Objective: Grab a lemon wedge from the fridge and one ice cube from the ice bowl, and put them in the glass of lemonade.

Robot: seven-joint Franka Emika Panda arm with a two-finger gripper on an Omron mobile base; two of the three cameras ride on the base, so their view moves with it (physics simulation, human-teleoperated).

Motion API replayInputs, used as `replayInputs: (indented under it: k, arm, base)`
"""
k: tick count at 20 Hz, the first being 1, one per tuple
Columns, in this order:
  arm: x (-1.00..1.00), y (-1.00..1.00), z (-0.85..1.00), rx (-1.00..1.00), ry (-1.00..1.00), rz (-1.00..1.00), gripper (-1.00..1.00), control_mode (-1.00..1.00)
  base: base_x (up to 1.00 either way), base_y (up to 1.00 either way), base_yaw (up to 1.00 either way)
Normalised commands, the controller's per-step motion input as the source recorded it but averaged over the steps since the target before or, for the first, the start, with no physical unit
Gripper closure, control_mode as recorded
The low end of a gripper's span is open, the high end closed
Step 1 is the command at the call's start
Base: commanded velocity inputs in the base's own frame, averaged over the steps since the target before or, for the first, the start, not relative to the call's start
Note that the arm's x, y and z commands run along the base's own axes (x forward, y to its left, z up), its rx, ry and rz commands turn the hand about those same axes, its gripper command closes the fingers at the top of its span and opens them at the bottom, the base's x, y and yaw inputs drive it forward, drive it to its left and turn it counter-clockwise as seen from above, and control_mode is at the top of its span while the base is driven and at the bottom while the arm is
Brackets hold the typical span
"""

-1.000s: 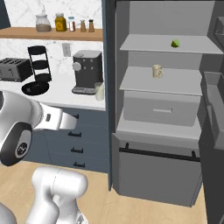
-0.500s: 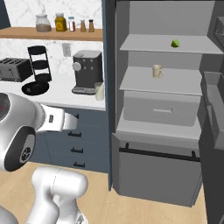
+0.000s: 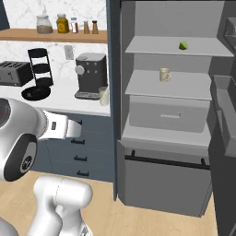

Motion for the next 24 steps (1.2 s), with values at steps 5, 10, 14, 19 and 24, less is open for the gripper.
replayInputs:
  k: [5, 10, 14, 19, 24]
  arm:
    - [0.0, 0.0, 0.0, 0.0, 0.0, 0.0, -1.0, 1.0]
    - [0.0, 0.0, 0.0, 0.0, 0.0, 0.0, -1.0, 1.0]
    - [0.0, 0.0, 0.0, 0.0, 0.0, 0.0, -1.0, 1.0]
    - [0.0, 0.0, 0.0, 0.0, 0.0, 0.0, -1.0, 1.0]
    - [0.0, 0.0, 0.0, 0.0, 0.0, 0.0, -1.0, 1.0]
  base:
    - [-0.2, -0.59, -0.03]
    - [0.0, -0.71, -0.04]
    - [0.01, -0.45, 0.0]
    - [0.3, -0.08, 0.0]
    - [0.74, 0.0, 0.0]
